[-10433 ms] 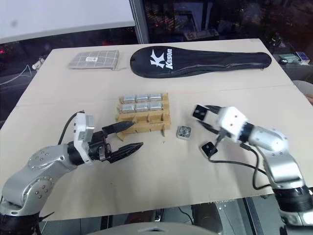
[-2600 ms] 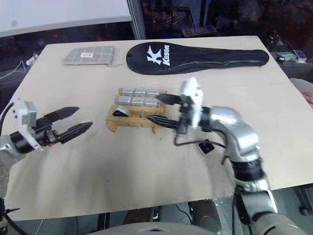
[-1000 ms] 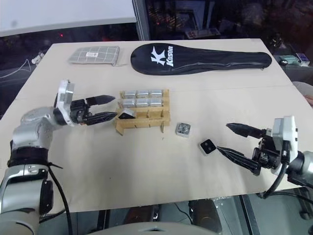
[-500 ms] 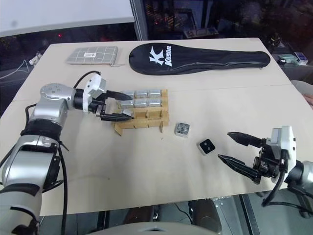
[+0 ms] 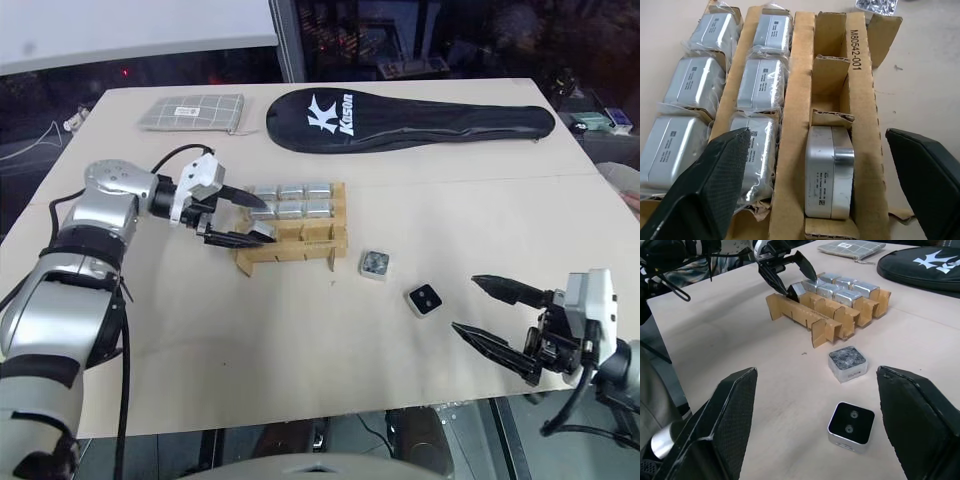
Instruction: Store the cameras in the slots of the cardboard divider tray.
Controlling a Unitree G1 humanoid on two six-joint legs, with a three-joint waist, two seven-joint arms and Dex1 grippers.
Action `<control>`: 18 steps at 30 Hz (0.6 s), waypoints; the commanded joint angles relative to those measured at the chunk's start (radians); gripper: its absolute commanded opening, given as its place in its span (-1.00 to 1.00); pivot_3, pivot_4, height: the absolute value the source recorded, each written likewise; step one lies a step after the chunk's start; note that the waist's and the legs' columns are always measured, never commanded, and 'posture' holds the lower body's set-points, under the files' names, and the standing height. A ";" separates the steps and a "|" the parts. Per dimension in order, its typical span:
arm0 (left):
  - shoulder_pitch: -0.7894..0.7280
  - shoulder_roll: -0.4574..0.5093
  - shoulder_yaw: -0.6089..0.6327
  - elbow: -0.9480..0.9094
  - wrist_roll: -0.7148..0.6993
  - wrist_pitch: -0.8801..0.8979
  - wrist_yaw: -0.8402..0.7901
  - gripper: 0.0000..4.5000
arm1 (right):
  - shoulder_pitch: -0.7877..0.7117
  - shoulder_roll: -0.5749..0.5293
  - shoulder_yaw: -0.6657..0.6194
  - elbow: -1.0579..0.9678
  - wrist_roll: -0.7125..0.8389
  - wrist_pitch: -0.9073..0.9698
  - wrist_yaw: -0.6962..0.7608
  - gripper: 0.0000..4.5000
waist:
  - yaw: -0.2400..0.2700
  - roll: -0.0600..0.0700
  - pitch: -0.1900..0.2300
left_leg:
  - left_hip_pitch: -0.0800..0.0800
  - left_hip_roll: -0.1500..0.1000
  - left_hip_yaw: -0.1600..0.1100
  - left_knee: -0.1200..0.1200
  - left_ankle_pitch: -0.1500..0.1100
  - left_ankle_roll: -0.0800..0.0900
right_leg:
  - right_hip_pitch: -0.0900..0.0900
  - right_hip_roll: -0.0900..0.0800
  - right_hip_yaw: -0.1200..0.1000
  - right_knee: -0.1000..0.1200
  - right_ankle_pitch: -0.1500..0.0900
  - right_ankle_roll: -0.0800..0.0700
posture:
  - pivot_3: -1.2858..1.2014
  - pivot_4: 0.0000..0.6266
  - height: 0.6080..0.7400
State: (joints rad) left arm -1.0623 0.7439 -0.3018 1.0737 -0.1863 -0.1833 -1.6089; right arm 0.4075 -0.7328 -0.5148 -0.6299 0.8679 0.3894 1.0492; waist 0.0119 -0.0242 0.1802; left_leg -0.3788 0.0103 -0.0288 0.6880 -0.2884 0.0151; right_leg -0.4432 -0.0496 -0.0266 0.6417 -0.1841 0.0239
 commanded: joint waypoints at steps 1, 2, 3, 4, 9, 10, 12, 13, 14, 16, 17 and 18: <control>-0.024 0.009 -0.047 0.006 -0.006 0.018 -0.006 0.41 | 0.010 0.000 -0.025 -0.014 0.001 -0.022 0.013 0.69 | 0.000 0.000 0.000 | 0.000 0.000 0.000 0.000 0.000 0.000 | 0.000 0.000 0.000 0.000 0.000 0.000 | 0.03 -0.52 1.00; -0.029 0.011 -0.058 0.008 -0.004 0.019 -0.006 0.29 | 0.012 0.002 -0.024 -0.014 0.000 -0.023 0.013 0.69 | 0.000 0.000 0.000 | 0.000 0.000 0.000 0.000 0.000 0.000 | 0.000 0.000 0.000 0.000 0.000 0.000 | 0.03 -0.52 1.00; -0.033 0.013 -0.066 0.010 -0.003 0.018 -0.006 0.05 | 0.013 0.002 -0.024 -0.015 0.001 -0.024 0.013 0.69 | 0.000 0.000 0.000 | 0.000 0.000 0.000 0.000 0.000 0.000 | 0.000 0.000 0.000 0.000 0.000 0.000 | 0.03 -0.52 1.00; -0.037 0.015 -0.071 0.013 -0.001 0.014 -0.006 -0.14 | 0.013 0.002 -0.024 -0.014 0.001 -0.025 0.013 0.69 | 0.000 0.000 0.000 | 0.000 0.000 0.000 0.000 0.000 0.000 | 0.000 0.000 0.000 0.000 0.000 0.000 | 0.03 -0.52 1.00; -0.063 0.030 -0.112 0.017 -0.016 0.016 -0.006 -0.68 | 0.015 0.007 -0.022 -0.011 0.000 -0.030 0.013 0.69 | 0.000 0.000 0.000 | 0.000 0.000 0.000 0.000 0.000 0.000 | 0.000 0.000 0.000 0.000 0.000 0.000 | 0.03 -0.52 1.00; -0.068 0.032 -0.114 0.022 -0.013 0.016 -0.006 -0.68 | 0.015 0.008 -0.021 -0.011 -0.001 -0.031 0.013 0.69 | -0.001 0.000 0.000 | 0.000 0.000 0.000 0.000 0.000 0.000 | 0.000 0.000 0.000 0.000 0.000 0.000 | 0.03 -0.52 1.00; -0.074 0.035 -0.119 0.028 -0.011 0.012 -0.006 -0.68 | 0.014 0.010 -0.019 -0.011 -0.003 -0.033 0.012 0.69 | -0.001 0.000 0.000 | 0.000 0.000 0.000 0.000 0.000 0.000 | 0.000 0.000 0.000 0.000 0.000 0.000 | 0.03 -0.52 1.00; -0.075 0.035 -0.120 0.030 -0.010 0.008 -0.006 -0.68 | 0.012 0.012 -0.017 -0.013 -0.004 -0.033 0.009 0.69 | -0.001 0.000 0.000 | 0.000 0.000 0.000 0.000 0.000 0.000 | 0.000 0.000 0.000 0.000 0.000 0.000 | 0.03 -0.52 1.00; -0.076 0.036 -0.123 0.029 -0.012 0.005 -0.006 -0.68 | 0.012 0.014 -0.013 -0.015 -0.006 -0.033 0.006 0.69 | -0.001 0.000 0.000 | 0.000 0.000 0.000 0.000 0.000 0.000 | 0.000 0.000 0.000 0.000 0.000 0.000 | 0.03 -0.52 1.00; -0.077 0.038 -0.131 0.020 -0.024 0.010 -0.006 -0.68 | 0.012 0.017 -0.008 -0.018 -0.010 -0.033 0.002 0.69 | -0.001 0.000 0.000 | 0.000 0.000 0.000 0.000 0.000 0.000 | 0.000 0.000 0.000 0.000 0.000 0.000 | 0.03 -0.52 1.00; -0.078 0.037 -0.131 0.017 -0.031 0.012 -0.006 -0.68 | 0.011 0.018 -0.007 -0.019 -0.011 -0.033 0.002 0.69 | -0.001 0.000 0.000 | 0.000 0.000 0.000 0.000 0.000 0.000 | 0.000 0.000 0.000 0.000 0.000 0.000 | 0.03 -0.52 1.00; -0.080 0.036 -0.124 0.017 -0.035 0.012 -0.006 -0.68 | 0.011 0.019 -0.006 -0.021 -0.011 -0.032 0.001 0.69 | -0.001 0.000 0.000 | 0.000 0.000 0.000 0.000 0.000 0.000 | 0.000 0.000 0.000 0.000 0.000 0.000 | 0.03 -0.52 1.00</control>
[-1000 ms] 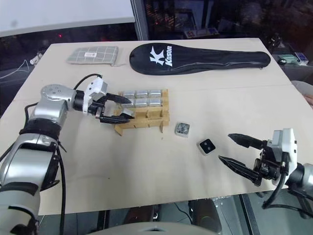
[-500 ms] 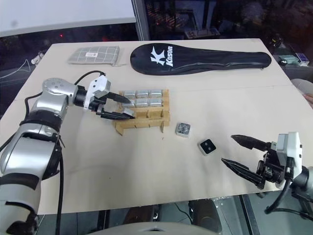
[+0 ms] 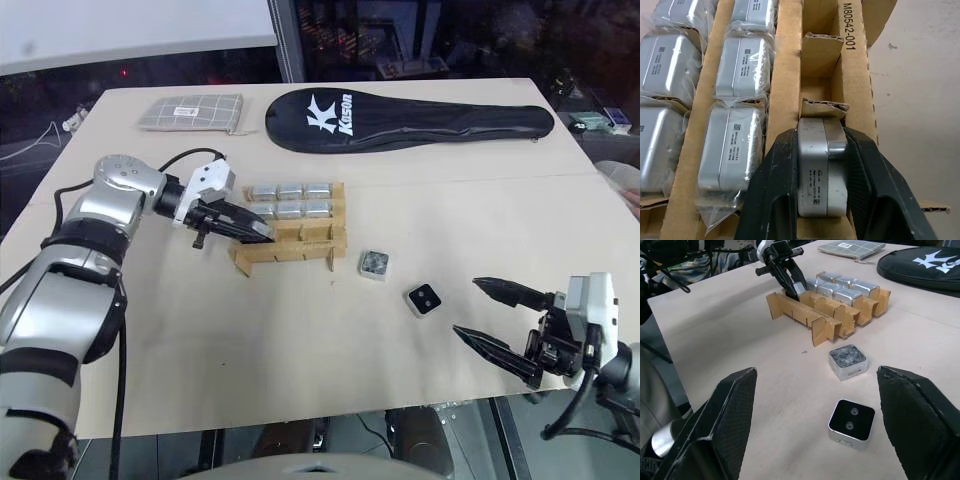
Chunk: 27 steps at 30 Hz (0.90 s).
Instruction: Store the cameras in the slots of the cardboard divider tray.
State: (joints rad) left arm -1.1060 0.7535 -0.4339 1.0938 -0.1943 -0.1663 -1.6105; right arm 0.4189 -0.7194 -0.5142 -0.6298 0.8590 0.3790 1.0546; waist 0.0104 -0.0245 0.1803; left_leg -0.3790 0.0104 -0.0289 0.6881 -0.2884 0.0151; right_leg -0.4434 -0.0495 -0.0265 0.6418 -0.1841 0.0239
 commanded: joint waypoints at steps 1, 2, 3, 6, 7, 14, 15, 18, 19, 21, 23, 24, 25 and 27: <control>-0.038 0.026 0.020 -0.003 -0.032 -0.008 -0.004 -0.68 | 0.000 0.007 -0.006 -0.022 -0.002 -0.021 -0.006 0.69 | 0.000 0.000 0.000 | 0.000 0.000 0.000 0.000 0.000 0.000 | 0.000 0.000 0.000 0.000 0.000 0.000 | 0.03 -0.52 1.00; -0.038 0.027 0.032 -0.009 -0.045 -0.002 -0.004 -0.68 | 0.001 0.008 -0.005 -0.024 -0.002 -0.021 -0.007 0.69 | 0.000 0.000 0.000 | 0.000 0.000 0.000 0.000 0.000 0.000 | 0.000 0.000 0.000 0.000 0.000 0.000 | 0.03 -0.52 1.00; -0.034 0.031 0.045 -0.022 -0.070 0.007 -0.004 -0.68 | 0.002 0.009 -0.006 -0.026 -0.001 -0.021 -0.008 0.69 | 0.001 0.000 0.000 | 0.000 0.000 0.000 0.000 0.000 0.000 | 0.000 0.000 0.000 0.000 0.000 0.000 | 0.03 -0.52 1.00; -0.013 0.053 0.061 -0.061 -0.138 0.033 -0.004 -0.68 | 0.005 0.011 -0.009 -0.028 -0.001 -0.020 -0.008 0.69 | 0.001 0.000 0.000 | 0.000 0.000 0.000 0.000 0.000 0.000 | 0.000 0.000 0.000 0.000 0.000 0.000 | 0.03 -0.52 1.00; 0.003 0.056 0.077 -0.062 -0.149 0.012 -0.004 -0.68 | 0.005 0.011 -0.009 -0.028 -0.002 -0.021 -0.007 0.69 | 0.001 0.000 0.000 | 0.000 0.000 0.000 0.000 0.000 0.000 | 0.000 0.000 0.000 0.000 0.000 0.000 | 0.03 -0.52 1.00; 0.131 0.041 0.222 -0.083 -0.270 0.011 -0.004 -0.68 | -0.021 -0.005 -0.008 -0.020 0.009 -0.007 -0.007 0.69 | 0.001 0.000 0.000 | 0.000 0.000 0.000 0.001 0.000 0.000 | 0.000 0.000 0.000 0.001 0.000 0.000 | 0.03 -0.52 1.00; 0.155 0.033 0.245 -0.087 -0.285 0.009 -0.004 -0.68 | -0.025 -0.008 -0.010 -0.017 0.010 -0.006 -0.005 0.69 | 0.002 0.000 0.000 | 0.000 0.000 0.000 0.001 0.000 0.000 | 0.000 0.000 0.000 0.001 0.000 0.000 | 0.03 -0.52 1.00; 0.222 0.015 0.278 -0.091 -0.300 -0.034 -0.004 -0.68 | -0.032 -0.016 -0.015 -0.014 0.016 0.002 -0.001 0.69 | 0.002 0.000 0.000 | 0.000 0.000 0.000 0.001 0.000 0.000 | 0.000 0.000 0.000 0.001 0.000 0.000 | 0.03 -0.52 1.00; 0.229 0.011 0.283 -0.089 -0.297 -0.044 -0.004 -0.68 | -0.034 -0.018 -0.016 -0.012 0.018 0.003 0.000 0.69 | 0.002 0.000 0.000 | 0.000 0.000 0.000 0.001 0.000 0.000 | 0.000 0.000 0.000 0.001 0.000 0.000 | 0.03 -0.52 1.00; 0.235 -0.004 0.297 -0.081 -0.296 -0.063 -0.004 -0.68 | -0.041 -0.025 -0.017 -0.010 0.022 0.007 0.002 0.69 | 0.004 0.000 0.000 | 0.000 0.000 -0.001 0.001 0.000 0.000 | 0.000 0.000 -0.001 0.001 0.000 0.000 | 0.03 -0.52 1.00; 0.234 -0.023 0.308 -0.070 -0.297 -0.088 -0.004 -0.68 | -0.050 -0.032 -0.017 -0.011 0.030 0.012 -0.002 0.69 | 0.004 0.000 0.000 | 0.001 0.000 0.000 0.002 0.000 0.000 | 0.001 0.000 -0.001 0.001 0.000 0.000 | 0.03 -0.52 1.00; 0.230 -0.033 0.312 -0.060 -0.295 -0.107 -0.004 -0.68 | -0.052 -0.033 -0.016 -0.013 0.033 0.015 -0.006 0.69 | 0.004 0.000 0.000 | 0.001 0.000 0.000 0.002 0.000 0.000 | 0.002 0.000 -0.001 0.001 0.000 0.000 | 0.03 -0.52 1.00; 0.227 -0.039 0.315 -0.053 -0.293 -0.120 -0.004 -0.68 | -0.054 -0.034 -0.016 -0.015 0.036 0.016 -0.008 0.69 | 0.004 0.000 0.000 | 0.001 0.000 -0.001 0.002 0.000 0.000 | 0.002 0.000 -0.001 0.001 0.000 0.000 | 0.03 -0.52 1.00; 0.205 -0.052 0.326 -0.022 -0.278 -0.148 -0.004 -0.68 | -0.051 -0.033 -0.016 -0.024 0.039 0.019 -0.014 0.69 | 0.003 0.000 0.000 | 0.001 0.000 -0.001 0.002 0.000 0.000 | 0.002 0.000 -0.001 0.001 0.000 0.000 | 0.03 -0.52 1.00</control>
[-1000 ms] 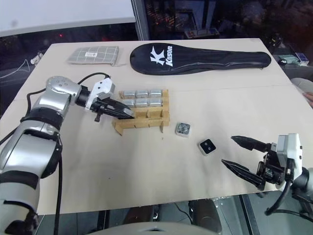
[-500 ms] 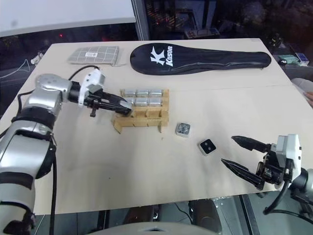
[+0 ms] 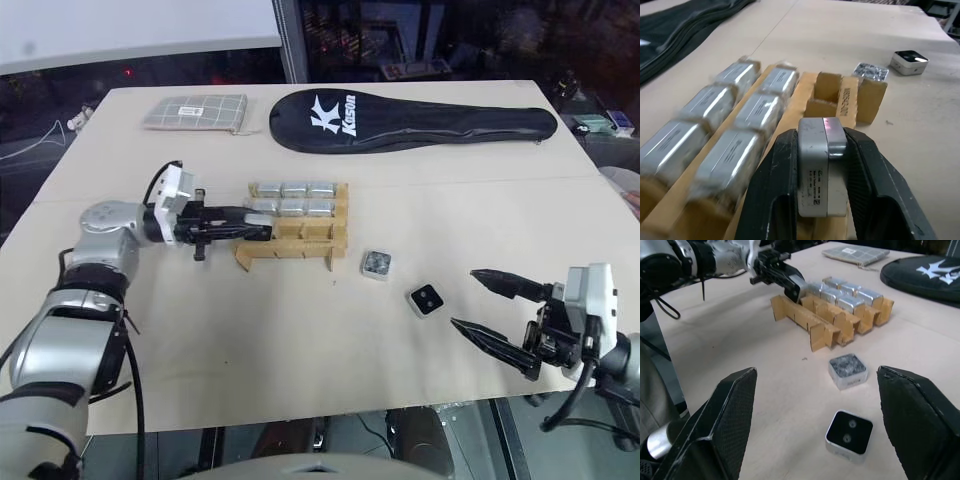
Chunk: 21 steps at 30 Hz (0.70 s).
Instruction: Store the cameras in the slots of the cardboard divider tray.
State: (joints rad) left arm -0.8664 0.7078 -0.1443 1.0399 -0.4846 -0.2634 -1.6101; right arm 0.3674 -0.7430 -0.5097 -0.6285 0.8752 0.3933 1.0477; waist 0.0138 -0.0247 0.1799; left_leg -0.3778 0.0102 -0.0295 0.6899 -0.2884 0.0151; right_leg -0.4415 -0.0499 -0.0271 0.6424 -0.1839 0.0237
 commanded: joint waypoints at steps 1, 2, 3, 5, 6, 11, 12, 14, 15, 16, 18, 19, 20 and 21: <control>-0.047 -0.012 0.043 0.047 0.021 -0.058 -0.004 -0.68 | 0.001 -0.010 -0.021 -0.027 0.024 0.006 -0.008 0.69 | 0.000 0.000 0.000 | 0.000 0.000 0.000 0.000 0.000 0.000 | 0.000 0.000 0.000 0.000 0.000 0.000 | 0.03 -0.52 1.00; -0.057 -0.016 0.047 0.058 0.025 -0.062 -0.004 -0.68 | 0.003 -0.010 -0.022 -0.028 0.025 0.006 -0.009 0.69 | 0.000 0.000 0.000 | 0.000 0.000 0.000 0.000 0.000 0.000 | 0.000 0.000 0.000 0.000 0.000 0.000 | 0.03 -0.52 1.00; -0.064 -0.017 0.047 0.066 0.029 -0.065 -0.004 -0.68 | 0.004 -0.010 -0.024 -0.029 0.025 0.006 -0.010 0.69 | 0.001 0.000 0.000 | 0.000 0.000 0.000 0.000 0.000 0.000 | 0.000 0.000 0.000 0.000 0.000 0.000 | 0.03 -0.52 1.00; -0.071 -0.014 0.040 0.078 0.036 -0.077 -0.004 -0.68 | 0.004 -0.010 -0.027 -0.029 0.026 0.008 -0.012 0.69 | 0.001 0.000 0.000 | 0.000 0.000 0.000 0.000 0.000 0.000 | 0.000 0.000 0.000 0.000 0.000 0.000 | 0.03 -0.52 1.00; -0.075 -0.011 0.039 0.084 0.038 -0.082 -0.004 -0.68 | 0.003 -0.010 -0.028 -0.030 0.026 0.008 -0.013 0.69 | 0.000 0.000 0.000 | 0.000 0.000 0.000 0.000 0.000 0.000 | 0.000 0.000 0.000 0.000 0.000 0.000 | 0.03 -0.52 1.00; -0.099 -0.006 0.055 0.132 0.059 -0.098 -0.004 -0.68 | -0.001 -0.009 -0.027 -0.034 0.026 0.010 -0.020 0.69 | 0.000 0.000 0.000 | 0.000 0.000 0.000 0.000 0.000 0.000 | 0.000 0.000 0.000 0.000 0.000 0.000 | 0.03 -0.52 1.00; -0.099 -0.005 0.051 0.134 0.059 -0.096 -0.004 -0.68 | -0.003 -0.010 -0.027 -0.034 0.026 0.010 -0.022 0.69 | 0.000 0.000 0.000 | 0.000 0.000 0.000 0.000 0.000 0.000 | 0.000 0.000 0.000 0.000 0.000 0.000 | 0.03 -0.52 1.00; -0.096 -0.005 0.045 0.135 0.061 -0.101 -0.004 -0.68 | -0.004 -0.011 -0.028 -0.035 0.028 0.011 -0.024 0.69 | -0.001 0.000 0.000 | 0.000 0.000 0.000 0.000 0.000 0.000 | 0.000 0.000 0.000 0.000 0.000 0.000 | 0.03 -0.52 1.00; -0.096 -0.009 0.048 0.137 0.059 -0.103 -0.004 -0.68 | -0.005 -0.012 -0.029 -0.034 0.028 0.011 -0.024 0.69 | -0.001 0.000 0.000 | 0.000 0.000 0.000 0.000 0.000 0.000 | 0.000 0.000 0.000 0.000 0.000 0.000 | 0.03 -0.52 1.00; -0.096 -0.012 0.050 0.141 0.062 -0.105 -0.004 -0.68 | -0.007 -0.013 -0.029 -0.033 0.029 0.011 -0.024 0.69 | -0.001 0.000 0.000 | 0.000 0.000 0.000 0.000 0.000 0.000 | 0.000 0.000 0.000 0.000 0.000 0.000 | 0.03 -0.52 1.00; -0.094 -0.017 0.046 0.145 0.068 -0.111 -0.004 -0.68 | -0.010 -0.017 -0.031 -0.031 0.031 0.013 -0.025 0.69 | -0.001 0.000 0.000 | 0.000 0.000 0.000 0.000 0.000 0.000 | 0.000 0.000 0.000 0.000 0.000 0.000 | 0.03 -0.52 1.00; -0.091 -0.018 0.041 0.146 0.071 -0.111 -0.004 -0.68 | -0.012 -0.019 -0.032 -0.031 0.032 0.013 -0.026 0.69 | -0.001 0.000 0.000 | 0.000 0.000 0.000 0.000 0.000 0.000 | 0.000 0.000 0.000 0.000 0.000 0.000 | 0.03 -0.52 1.00; -0.089 -0.018 0.038 0.146 0.072 -0.111 -0.004 -0.68 | -0.013 -0.021 -0.033 -0.030 0.033 0.013 -0.026 0.69 | -0.001 0.000 0.000 | 0.000 0.000 0.000 0.000 0.000 0.000 | 0.000 0.000 0.000 0.000 0.000 0.000 | 0.03 -0.52 1.00; -0.089 -0.019 0.038 0.149 0.075 -0.110 -0.004 -0.68 | -0.014 -0.022 -0.034 -0.031 0.035 0.014 -0.027 0.69 | -0.001 0.000 0.000 | 0.000 0.000 0.000 0.000 0.000 0.000 | 0.000 0.000 0.000 0.000 0.000 0.000 | 0.03 -0.52 1.00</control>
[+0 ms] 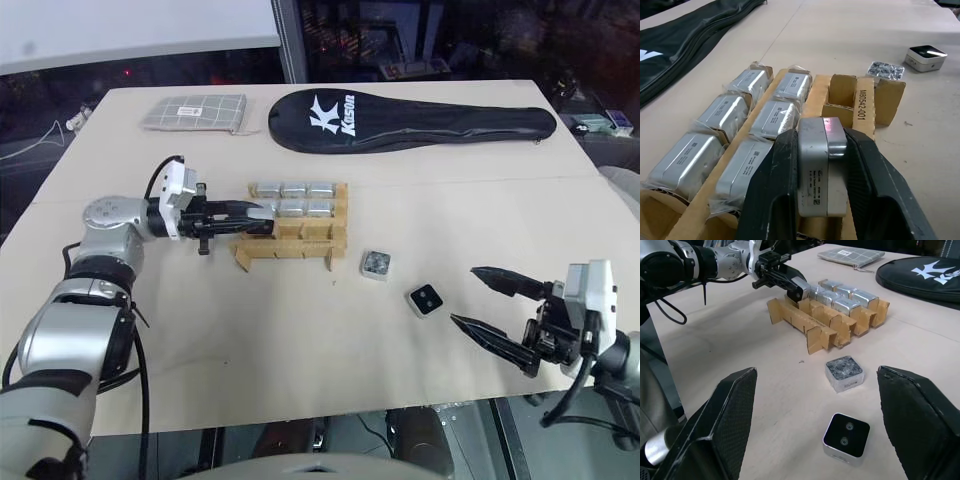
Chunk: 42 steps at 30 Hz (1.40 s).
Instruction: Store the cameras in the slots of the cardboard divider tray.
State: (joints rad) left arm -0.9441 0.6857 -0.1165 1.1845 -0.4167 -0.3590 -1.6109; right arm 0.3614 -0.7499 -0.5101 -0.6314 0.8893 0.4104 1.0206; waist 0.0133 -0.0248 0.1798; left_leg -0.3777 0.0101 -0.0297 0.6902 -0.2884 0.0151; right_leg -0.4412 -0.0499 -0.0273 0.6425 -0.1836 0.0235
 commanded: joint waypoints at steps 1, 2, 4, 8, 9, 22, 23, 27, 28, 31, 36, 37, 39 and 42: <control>-0.011 0.003 0.010 0.010 0.013 -0.015 -0.004 -0.68 | -0.008 -0.016 -0.036 -0.028 0.022 -0.002 0.000 0.69 | 0.000 0.000 0.000 | 0.000 0.000 0.000 0.000 0.000 0.000 | 0.000 0.000 0.000 0.000 0.000 0.000 | 0.03 -0.52 1.00; -0.011 0.003 0.010 0.014 0.020 -0.014 -0.004 -0.68 | -0.008 -0.017 -0.037 -0.028 0.022 -0.002 0.000 0.69 | 0.000 0.000 0.000 | 0.001 0.000 0.000 0.000 0.000 0.000 | 0.001 0.000 0.000 0.000 0.000 0.000 | 0.03 -0.52 1.00; -0.015 0.004 0.007 0.028 0.051 0.000 -0.004 -0.68 | -0.007 -0.019 -0.039 -0.027 0.022 -0.001 -0.001 0.69 | 0.000 0.000 0.000 | 0.002 0.000 0.000 0.000 0.000 0.000 | 0.002 0.000 0.000 0.000 0.000 0.000 | 0.03 -0.52 1.00; -0.020 -0.007 0.021 0.038 0.083 -0.005 -0.004 -0.68 | -0.004 -0.021 -0.040 -0.032 0.025 0.000 -0.004 0.69 | 0.000 0.000 0.000 | 0.002 0.000 0.000 0.000 0.000 0.000 | 0.002 0.000 0.000 0.000 0.000 0.000 | 0.03 -0.52 1.00; -0.021 -0.008 0.025 0.042 0.096 -0.009 -0.004 -0.68 | -0.003 -0.020 -0.039 -0.033 0.024 0.001 -0.005 0.69 | 0.000 0.000 0.000 | 0.002 0.000 0.000 0.000 0.000 0.000 | 0.002 0.000 0.000 0.000 0.000 0.000 | 0.03 -0.52 1.00; -0.032 0.018 0.040 -0.012 0.092 0.048 -0.004 0.99 | 0.005 -0.015 -0.029 -0.043 0.029 0.001 -0.016 0.69 | 0.000 0.000 0.000 | 0.002 0.000 -0.001 0.000 0.000 0.000 | 0.002 0.000 -0.001 0.000 0.000 0.000 | 0.03 -0.52 1.00; -0.029 0.030 0.025 -0.037 0.071 0.072 -0.004 0.99 | 0.005 -0.015 -0.027 -0.043 0.028 0.001 -0.017 0.69 | 0.000 0.000 0.000 | 0.002 0.000 -0.001 0.000 0.000 0.000 | 0.002 0.000 -0.001 0.000 0.000 0.000 | 0.03 -0.52 1.00; 0.008 0.108 -0.055 -0.207 -0.076 0.204 -0.004 0.99 | 0.005 -0.015 -0.021 -0.043 0.027 0.003 -0.017 0.69 | -0.001 0.000 0.000 | 0.001 0.000 -0.001 0.000 0.000 0.000 | 0.002 0.000 -0.001 0.000 0.000 0.000 | 0.03 -0.52 1.00; 0.021 0.135 -0.072 -0.261 -0.115 0.246 -0.004 0.99 | 0.003 -0.015 -0.018 -0.042 0.027 0.003 -0.017 0.69 | -0.003 0.000 0.000 | 0.001 0.000 -0.001 0.000 0.000 0.000 | 0.002 0.000 0.000 0.000 0.000 0.000 | 0.03 -0.52 1.00; 0.088 0.246 -0.124 -0.454 -0.234 0.368 -0.004 0.99 | -0.011 -0.015 0.004 -0.032 0.016 0.003 -0.021 0.69 | -0.007 0.000 0.000 | 0.002 0.001 -0.001 0.000 0.000 0.000 | 0.002 0.000 0.000 0.000 0.000 0.000 | 0.03 -0.52 1.00; 0.257 0.424 -0.120 -0.748 -0.383 0.466 -0.004 0.99 | -0.029 0.012 0.124 0.004 -0.141 -0.034 -0.075 0.69 | -0.013 0.000 0.000 | 0.002 0.002 0.000 -0.001 0.000 0.000 | 0.002 0.000 0.000 0.000 -0.001 0.000 | 0.03 -0.52 1.00; 0.292 0.449 -0.104 -0.793 -0.400 0.472 -0.004 0.99 | -0.027 0.014 0.154 0.011 -0.175 -0.031 -0.091 0.69 | -0.012 0.000 0.000 | 0.003 0.001 0.000 -0.001 0.000 0.000 | 0.002 0.000 0.001 0.000 -0.001 0.000 | 0.03 -0.52 1.00; 0.359 0.474 -0.046 -0.869 -0.411 0.487 -0.004 0.99 | -0.028 0.036 0.215 0.018 -0.233 -0.046 -0.114 0.69 | -0.008 0.001 0.000 | 0.003 0.001 0.000 -0.001 0.000 0.000 | 0.002 0.000 0.001 0.000 -0.002 -0.003 | 0.03 -0.52 1.00; 0.475 0.479 0.073 -0.983 -0.421 0.526 -0.002 0.99 | -0.050 0.085 0.310 0.046 -0.378 -0.079 -0.215 0.69 | -0.003 0.000 0.000 | 0.002 0.001 0.000 -0.001 0.000 0.000 | 0.001 0.000 0.001 0.000 -0.003 -0.003 | 0.03 -0.52 1.00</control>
State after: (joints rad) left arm -0.4817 1.1428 -0.1156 0.2638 -0.8119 0.1497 -1.6095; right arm 0.3179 -0.6736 -0.2218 -0.5829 0.5736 0.3635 0.8544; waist 0.0104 -0.0244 0.1796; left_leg -0.3754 0.0116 -0.0289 0.6896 -0.2884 0.0150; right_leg -0.4403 -0.0496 -0.0266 0.6421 -0.1866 0.0198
